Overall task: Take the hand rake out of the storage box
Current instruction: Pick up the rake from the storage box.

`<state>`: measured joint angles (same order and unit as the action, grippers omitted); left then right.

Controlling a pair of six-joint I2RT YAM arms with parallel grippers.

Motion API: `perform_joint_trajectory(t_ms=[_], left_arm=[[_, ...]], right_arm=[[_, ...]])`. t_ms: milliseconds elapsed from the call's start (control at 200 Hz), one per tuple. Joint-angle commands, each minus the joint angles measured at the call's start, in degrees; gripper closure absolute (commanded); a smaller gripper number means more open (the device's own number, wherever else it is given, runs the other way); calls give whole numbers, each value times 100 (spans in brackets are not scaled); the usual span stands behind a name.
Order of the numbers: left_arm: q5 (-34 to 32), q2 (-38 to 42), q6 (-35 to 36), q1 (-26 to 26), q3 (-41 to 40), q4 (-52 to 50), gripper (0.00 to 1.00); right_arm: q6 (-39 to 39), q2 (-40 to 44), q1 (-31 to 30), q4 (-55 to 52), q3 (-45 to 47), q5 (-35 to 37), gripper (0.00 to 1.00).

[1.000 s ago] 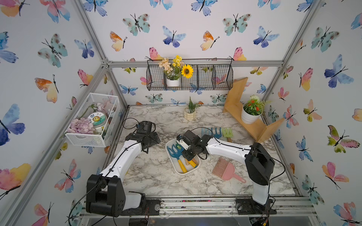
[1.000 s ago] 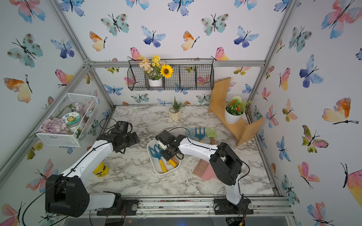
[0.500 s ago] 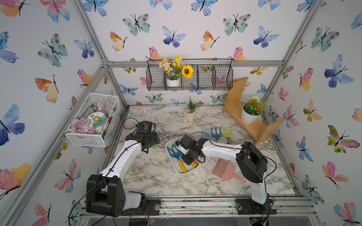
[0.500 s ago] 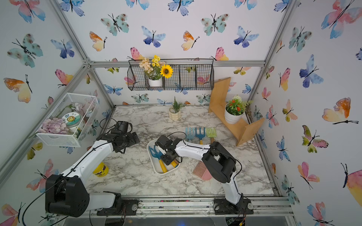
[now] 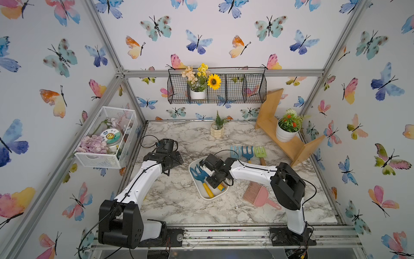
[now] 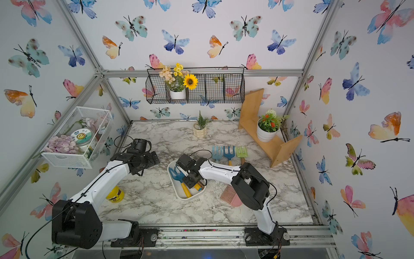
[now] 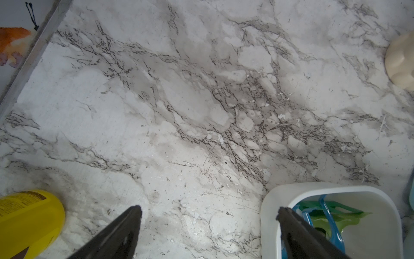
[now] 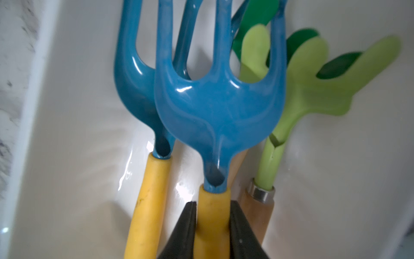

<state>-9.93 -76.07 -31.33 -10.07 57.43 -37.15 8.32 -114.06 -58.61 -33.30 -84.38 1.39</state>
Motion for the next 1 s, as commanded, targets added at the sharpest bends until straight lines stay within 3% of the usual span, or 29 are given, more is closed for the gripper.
perform_joint_trajectory(t_ms=[0,350,546,761,996], left_arm=[[88,40,-29,34,-8,-96,0],[40,115,-5,48,-21,-149,0],[44,156,-23,72,-39,-168,0],[53,165,-27,72,-51,-155,0],[103,118,-31,73,-86,-100,0]], right_arm=[[-36,305,-45,-182,-360,169,73],[239,422,96,-35,-425,169,78],[1005,815,736,429,-184,279,80],[1590,513,1336,130,-288,592,79],[2361,323,1598,671,62,637,80]])
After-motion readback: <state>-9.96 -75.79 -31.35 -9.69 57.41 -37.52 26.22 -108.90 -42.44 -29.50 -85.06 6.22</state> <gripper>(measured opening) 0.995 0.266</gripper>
